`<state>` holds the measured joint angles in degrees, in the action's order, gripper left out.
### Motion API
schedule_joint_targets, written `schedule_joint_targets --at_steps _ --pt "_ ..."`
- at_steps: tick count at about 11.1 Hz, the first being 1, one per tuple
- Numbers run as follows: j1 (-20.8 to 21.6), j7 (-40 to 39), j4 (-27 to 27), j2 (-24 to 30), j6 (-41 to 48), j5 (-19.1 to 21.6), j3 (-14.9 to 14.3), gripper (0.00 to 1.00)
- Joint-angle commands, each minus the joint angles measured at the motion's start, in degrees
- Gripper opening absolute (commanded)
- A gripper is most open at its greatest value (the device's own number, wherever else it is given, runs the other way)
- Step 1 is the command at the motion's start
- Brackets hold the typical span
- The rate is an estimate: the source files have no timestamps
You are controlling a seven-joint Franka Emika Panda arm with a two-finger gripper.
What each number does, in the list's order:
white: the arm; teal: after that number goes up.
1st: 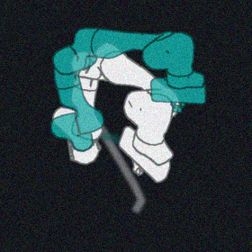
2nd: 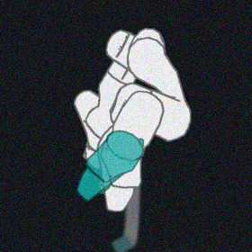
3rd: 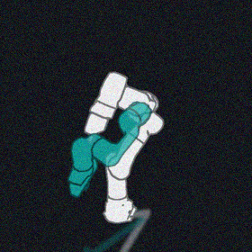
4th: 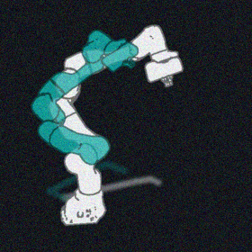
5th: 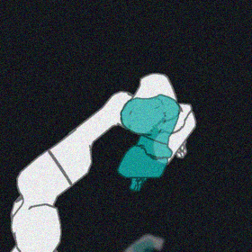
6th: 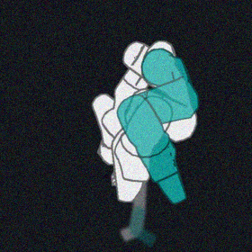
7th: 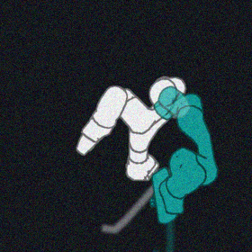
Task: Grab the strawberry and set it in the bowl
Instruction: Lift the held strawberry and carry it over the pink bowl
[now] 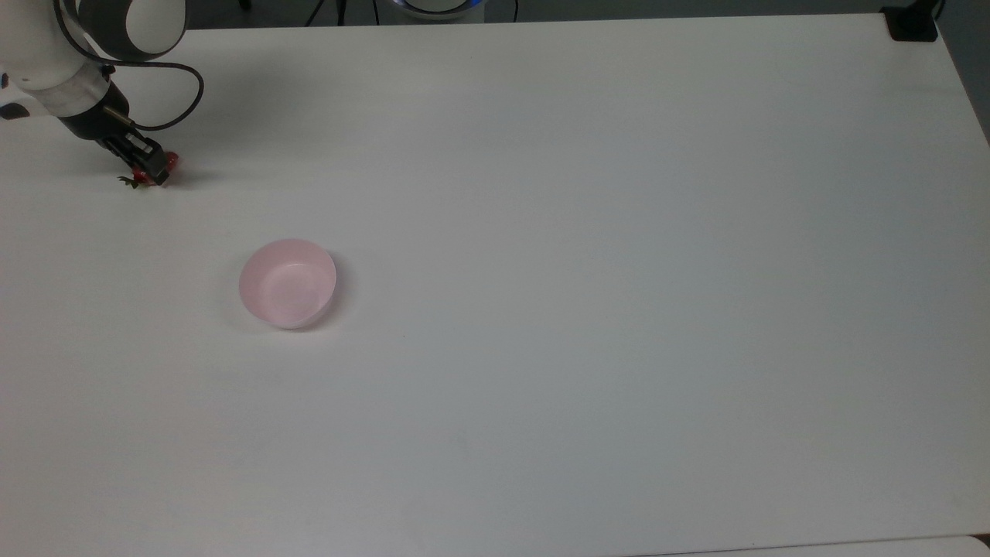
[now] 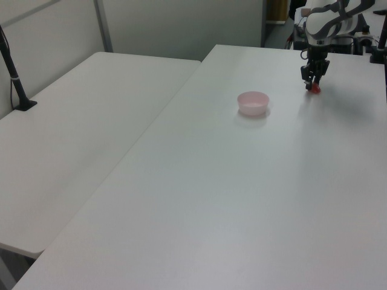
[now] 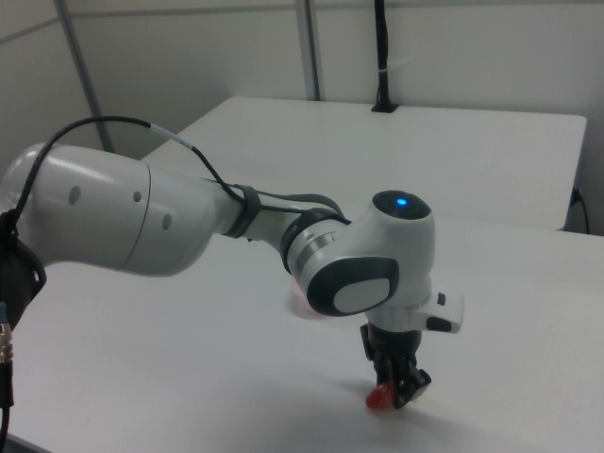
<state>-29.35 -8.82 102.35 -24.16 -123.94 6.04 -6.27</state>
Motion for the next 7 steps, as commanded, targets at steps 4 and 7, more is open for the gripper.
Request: schedule_joint_targets --at_steps 4,7 --pt "4.03 2.31 -3.46 3.42 1.60 0.55 3.36 0.26" --pt "9.29 7.48 -4.87 3.16 -2.68 3.18 5.57 0.26"
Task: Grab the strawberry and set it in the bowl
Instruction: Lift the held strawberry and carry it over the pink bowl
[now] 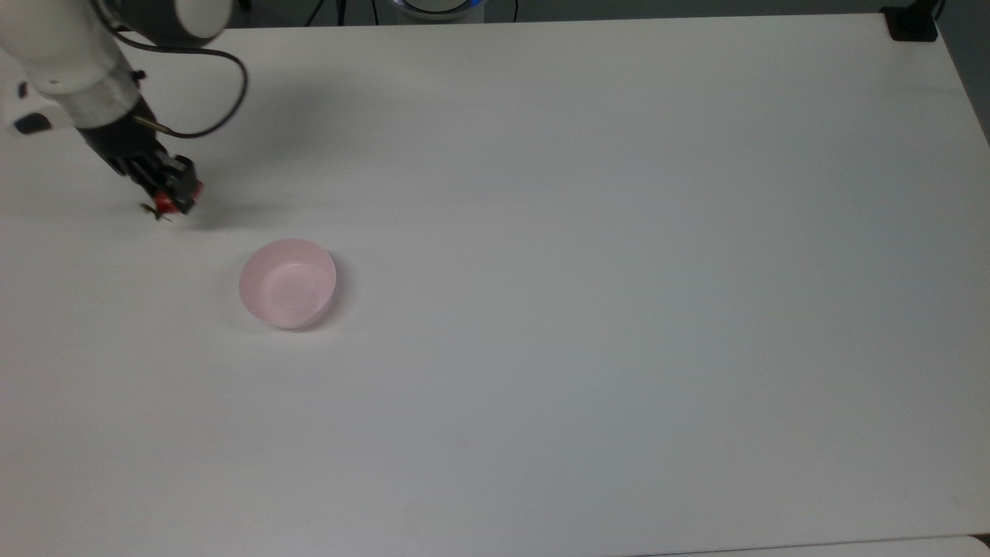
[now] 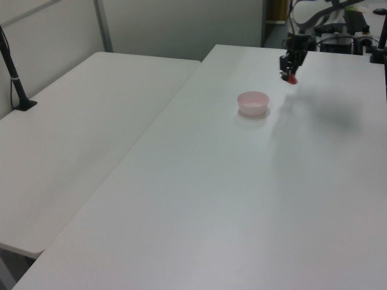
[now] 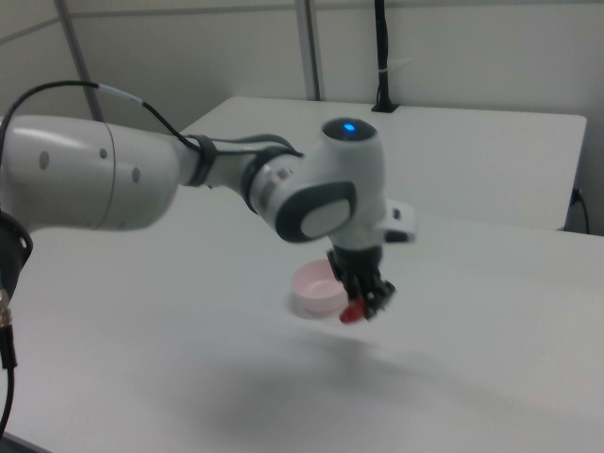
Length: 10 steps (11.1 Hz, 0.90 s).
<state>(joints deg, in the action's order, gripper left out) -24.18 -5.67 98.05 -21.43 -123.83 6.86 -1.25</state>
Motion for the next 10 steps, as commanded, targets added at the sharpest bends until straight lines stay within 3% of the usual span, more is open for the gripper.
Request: schedule_joint_targets --at_steps 1,4,7,8,9,10 --pt "6.31 6.88 -0.58 0.16 -6.30 2.72 0.90 0.26" --pt "10.89 12.25 -0.58 -2.03 -12.81 2.63 1.08 0.26" --pt "11.61 13.94 -0.49 -4.40 -15.91 1.58 2.05 0.29" --pt "11.52 14.11 -0.49 -4.67 -15.91 1.58 2.05 0.56" --pt "11.52 14.29 -0.49 -4.68 -15.91 1.58 2.05 0.90" --pt "11.52 14.37 -0.49 -4.68 -15.91 1.32 2.05 1.00"
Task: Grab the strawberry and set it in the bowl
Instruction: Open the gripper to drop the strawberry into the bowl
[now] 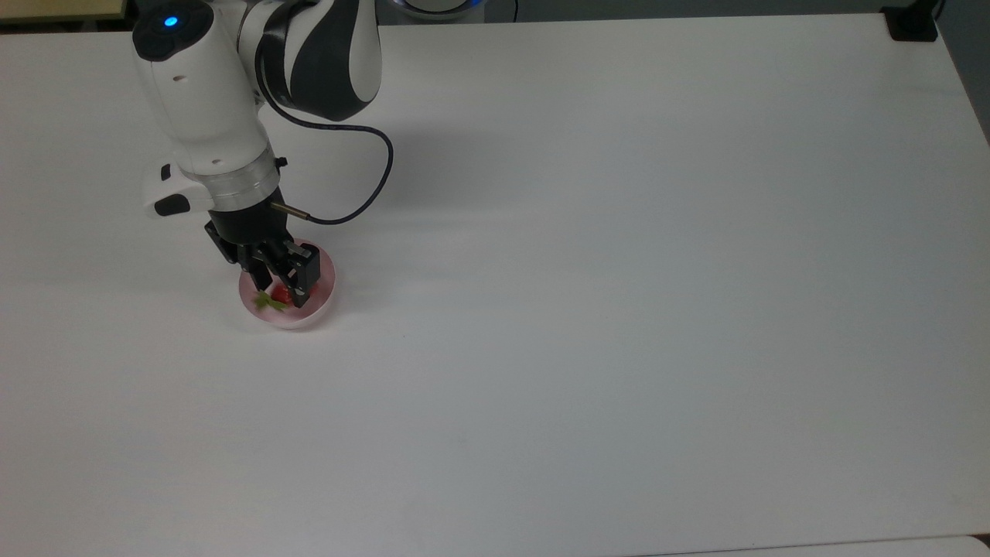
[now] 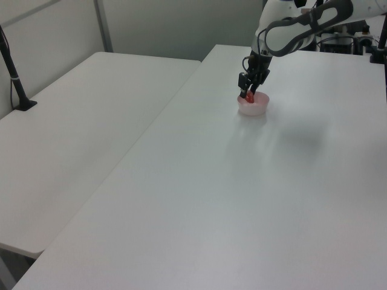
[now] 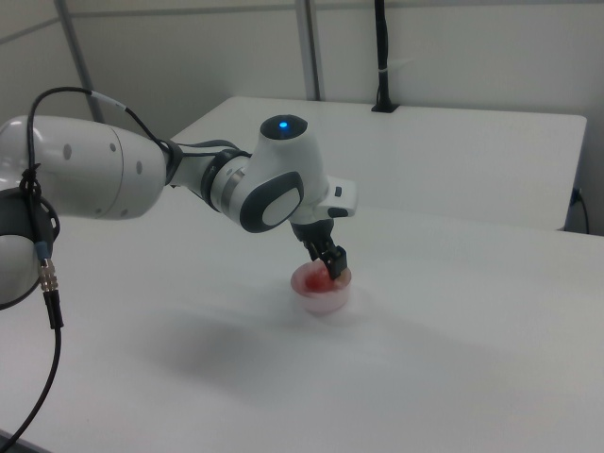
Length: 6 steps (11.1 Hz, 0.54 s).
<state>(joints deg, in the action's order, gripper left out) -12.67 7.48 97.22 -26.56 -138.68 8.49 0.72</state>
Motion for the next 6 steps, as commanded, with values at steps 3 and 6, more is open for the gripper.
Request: schedule_joint_targets --at_steps 3,6 --pt "0.10 1.13 0.34 3.61 -0.10 -0.41 0.07 1.00" --pt "0.19 1.13 -0.53 9.05 9.53 -0.50 -0.02 1.00"
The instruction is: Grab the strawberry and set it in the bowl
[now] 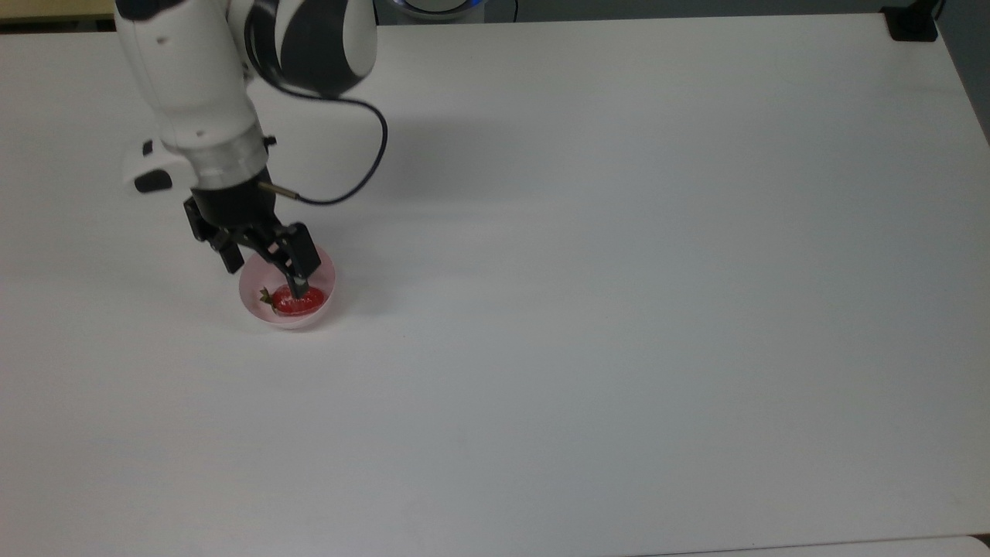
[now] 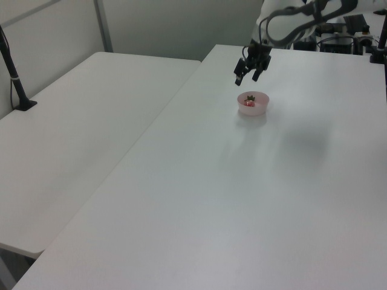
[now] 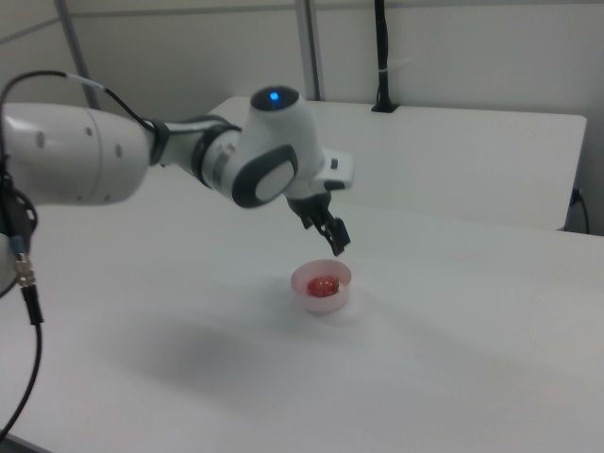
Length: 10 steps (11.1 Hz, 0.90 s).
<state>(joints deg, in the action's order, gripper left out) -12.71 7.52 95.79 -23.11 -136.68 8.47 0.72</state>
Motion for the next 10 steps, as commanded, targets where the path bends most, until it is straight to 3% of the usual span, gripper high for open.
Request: schedule_joint_targets --at_steps 1,6,10 --pt "0.49 1.01 0.89 7.10 11.05 -0.56 -0.02 1.00" --pt "4.87 1.19 1.24 15.88 24.59 -0.65 -0.63 1.00" --pt "12.52 0.58 1.59 21.87 33.91 -4.07 -6.69 1.00"
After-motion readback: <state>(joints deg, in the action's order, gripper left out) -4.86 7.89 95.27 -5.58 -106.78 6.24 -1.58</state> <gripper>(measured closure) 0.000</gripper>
